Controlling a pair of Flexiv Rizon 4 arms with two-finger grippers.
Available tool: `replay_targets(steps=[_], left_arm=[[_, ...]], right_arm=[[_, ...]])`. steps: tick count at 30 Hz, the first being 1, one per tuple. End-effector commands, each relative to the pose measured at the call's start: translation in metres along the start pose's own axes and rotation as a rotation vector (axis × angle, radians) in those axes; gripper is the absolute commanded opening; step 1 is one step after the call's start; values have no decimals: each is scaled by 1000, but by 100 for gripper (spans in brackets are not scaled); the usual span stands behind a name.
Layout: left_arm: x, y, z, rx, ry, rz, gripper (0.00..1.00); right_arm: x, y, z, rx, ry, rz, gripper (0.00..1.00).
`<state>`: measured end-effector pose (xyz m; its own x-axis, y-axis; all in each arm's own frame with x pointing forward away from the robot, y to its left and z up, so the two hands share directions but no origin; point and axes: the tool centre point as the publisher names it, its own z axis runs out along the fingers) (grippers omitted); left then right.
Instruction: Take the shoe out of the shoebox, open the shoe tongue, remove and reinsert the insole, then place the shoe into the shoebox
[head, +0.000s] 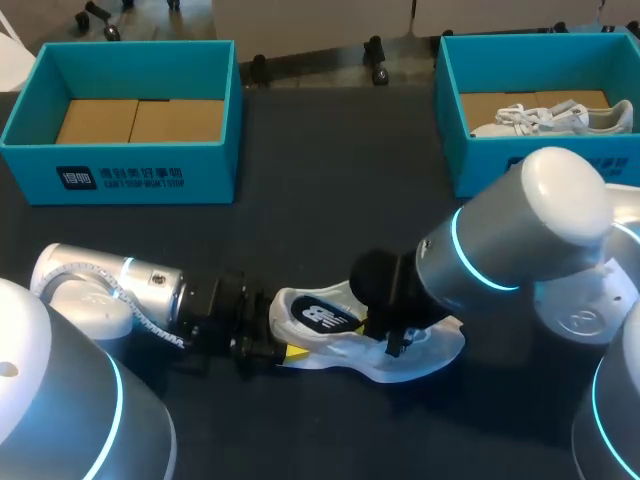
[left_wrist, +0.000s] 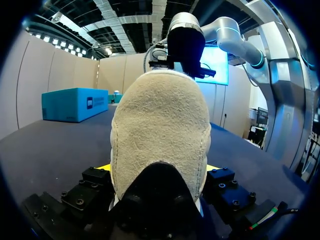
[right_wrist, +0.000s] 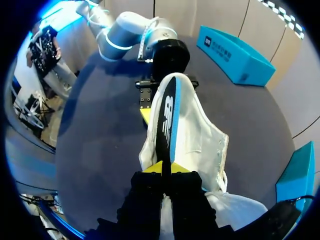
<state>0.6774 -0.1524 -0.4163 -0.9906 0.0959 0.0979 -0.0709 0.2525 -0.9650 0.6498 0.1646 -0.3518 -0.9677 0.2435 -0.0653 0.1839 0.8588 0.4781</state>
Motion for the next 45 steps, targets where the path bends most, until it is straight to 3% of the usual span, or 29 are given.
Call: replay_targets(steps=[1, 9, 10, 12, 16, 17, 27, 29, 37, 40, 45], left_arm=[[-3, 2, -1, -2, 0, -1, 0], [-3, 2, -1, -2, 0, -1, 0], [-3, 2, -1, -2, 0, -1, 0], [-3, 2, -1, -2, 0, -1, 0], [-3, 2, -1, -2, 0, -1, 0], [-3, 2, -1, -2, 0, -1, 0], [-3, 2, -1, -2, 0, -1, 0], [-3, 2, -1, -2, 0, -1, 0], [-3, 2, -1, -2, 0, -1, 0], [-3, 2, -1, -2, 0, -1, 0], [-3, 2, -1, -2, 0, -1, 0]], right_arm=[[-5, 2, -7, -7, 17, -26, 0], [-11, 16, -14, -11, 36, -96, 3], [-11, 18, -15, -9, 43, -105, 23], [-11, 24, -17, -7, 53, -122, 39], [-10, 29, -19, 0, 66, -130, 49], [-10, 30, -20, 5, 69, -126, 57], [-6, 33, -28, 37, 85, -90, 56], [-7, 34, -30, 43, 88, -79, 52], [-21, 50, -36, 92, 151, -28, 49], [-26, 55, -34, 94, 188, -27, 54], [-34, 59, -32, 68, 264, -25, 44]])
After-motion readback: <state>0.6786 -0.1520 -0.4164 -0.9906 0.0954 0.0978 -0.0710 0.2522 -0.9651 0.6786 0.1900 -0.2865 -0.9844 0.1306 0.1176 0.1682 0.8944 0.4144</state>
